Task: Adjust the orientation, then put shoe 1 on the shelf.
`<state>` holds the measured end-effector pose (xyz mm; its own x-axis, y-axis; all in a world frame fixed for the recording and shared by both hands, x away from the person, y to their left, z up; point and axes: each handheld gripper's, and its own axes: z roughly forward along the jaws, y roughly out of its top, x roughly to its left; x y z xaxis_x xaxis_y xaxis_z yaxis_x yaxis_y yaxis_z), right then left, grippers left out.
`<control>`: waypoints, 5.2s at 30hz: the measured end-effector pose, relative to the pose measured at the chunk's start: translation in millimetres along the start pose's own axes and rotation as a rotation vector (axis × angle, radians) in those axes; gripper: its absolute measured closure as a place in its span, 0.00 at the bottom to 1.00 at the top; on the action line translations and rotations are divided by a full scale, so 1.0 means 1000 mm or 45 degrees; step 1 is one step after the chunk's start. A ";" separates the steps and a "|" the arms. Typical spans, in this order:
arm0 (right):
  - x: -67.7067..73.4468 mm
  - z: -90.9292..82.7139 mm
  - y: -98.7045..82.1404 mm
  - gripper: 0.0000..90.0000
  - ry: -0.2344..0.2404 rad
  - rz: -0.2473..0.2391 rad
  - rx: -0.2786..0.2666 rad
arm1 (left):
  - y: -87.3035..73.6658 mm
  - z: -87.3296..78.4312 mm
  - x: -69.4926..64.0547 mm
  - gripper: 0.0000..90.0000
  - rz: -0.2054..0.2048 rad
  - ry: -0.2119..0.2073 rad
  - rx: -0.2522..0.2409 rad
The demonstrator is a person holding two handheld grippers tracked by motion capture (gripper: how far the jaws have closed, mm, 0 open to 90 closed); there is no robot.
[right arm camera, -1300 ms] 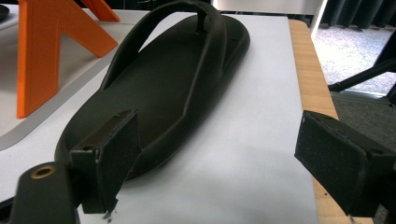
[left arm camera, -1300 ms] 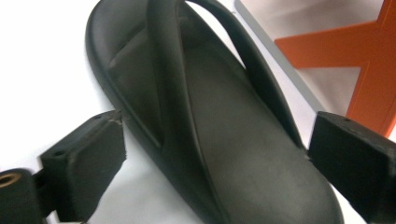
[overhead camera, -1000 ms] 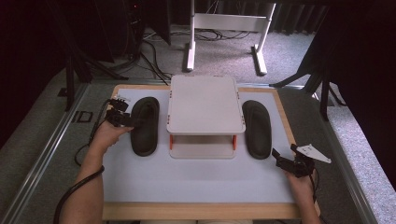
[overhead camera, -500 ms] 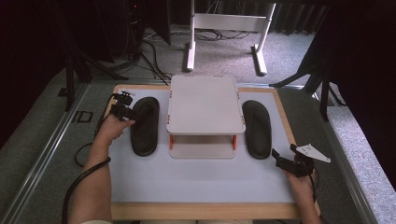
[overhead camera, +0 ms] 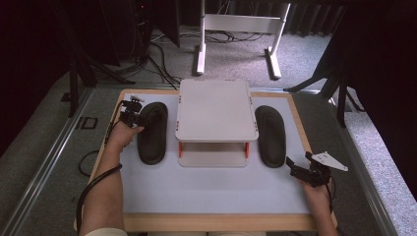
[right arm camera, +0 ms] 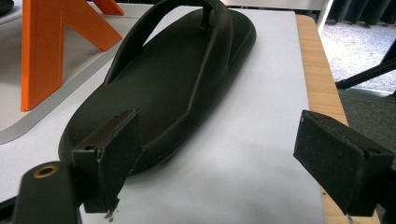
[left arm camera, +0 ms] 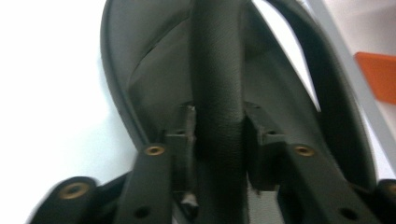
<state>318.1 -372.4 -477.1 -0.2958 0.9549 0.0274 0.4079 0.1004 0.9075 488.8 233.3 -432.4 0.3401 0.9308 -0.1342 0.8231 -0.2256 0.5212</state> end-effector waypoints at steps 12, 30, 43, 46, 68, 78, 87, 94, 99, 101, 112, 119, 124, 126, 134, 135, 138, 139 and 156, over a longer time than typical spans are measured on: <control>0.000 0.000 0.000 0.16 -0.004 -0.001 0.005 | 0.001 -0.013 -0.006 0.79 -0.028 -0.009 -0.027; 0.001 0.001 0.000 0.16 -0.015 -0.008 0.012 | -0.027 -0.062 -0.012 0.80 -0.086 -0.042 -0.091; 0.002 0.001 0.000 0.16 -0.015 -0.011 0.013 | -0.009 -0.119 -0.019 0.80 -0.108 -0.043 -0.156; 0.002 0.001 0.000 0.16 -0.013 -0.013 0.012 | -0.004 -0.127 -0.024 0.80 -0.101 -0.037 -0.156; 0.003 -0.001 0.000 0.12 -0.003 -0.040 -0.007 | 0.044 -0.171 -0.072 0.80 -0.065 -0.083 -0.225; 0.002 -0.002 -0.001 0.12 0.006 -0.029 -0.032 | 0.063 -0.169 -0.094 0.80 -0.041 -0.109 -0.219; 0.002 -0.003 -0.001 0.12 0.001 -0.030 -0.033 | 0.080 -0.158 -0.120 0.80 -0.014 -0.128 -0.206; 0.001 -0.003 -0.001 0.12 -0.003 -0.028 -0.038 | 0.091 -0.144 -0.138 0.80 -0.025 -0.167 -0.197; 0.001 -0.003 -0.001 0.12 -0.002 -0.029 -0.036 | 0.095 -0.132 -0.150 0.80 -0.039 -0.149 -0.181; 0.001 -0.003 -0.001 0.12 -0.001 -0.028 -0.036 | 0.096 -0.127 -0.154 0.80 -0.041 -0.168 -0.192; 0.001 -0.002 -0.001 0.12 0.009 -0.026 -0.032 | 0.098 -0.106 -0.163 0.80 -0.076 -0.164 -0.171; 0.000 -0.002 -0.001 0.12 0.009 -0.022 -0.030 | 0.102 -0.100 -0.172 0.79 -0.050 -0.152 -0.140; 0.000 -0.002 -0.001 0.12 0.011 -0.023 -0.028 | 0.100 -0.104 -0.169 0.68 -0.031 -0.203 -0.156; 0.000 -0.002 -0.001 0.12 0.011 -0.024 -0.028 | 0.098 -0.106 -0.168 0.60 -0.002 -0.244 -0.172; 0.001 -0.002 -0.001 0.12 0.011 -0.025 -0.027 | 0.092 -0.116 -0.168 0.49 0.054 -0.263 -0.220; 0.001 -0.002 -0.001 0.12 0.011 -0.025 -0.027 | 0.091 -0.119 -0.167 0.49 0.057 -0.270 -0.233; 0.000 -0.002 -0.001 0.12 0.012 -0.023 -0.027 | 0.087 -0.128 -0.164 0.48 0.078 -0.271 -0.255; 0.000 -0.002 -0.001 0.12 0.012 -0.023 -0.026 | 0.086 -0.130 -0.163 0.48 0.083 -0.269 -0.260; 0.000 -0.002 -0.001 0.12 0.016 -0.020 -0.021 | 0.050 -0.159 -0.121 0.51 0.072 -0.222 -0.355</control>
<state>316.0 -372.6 -477.0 -0.3129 0.9496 0.0185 0.3892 0.1104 0.9145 416.6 155.3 -255.6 0.4744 0.8502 -0.2281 0.6525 -0.1658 0.7394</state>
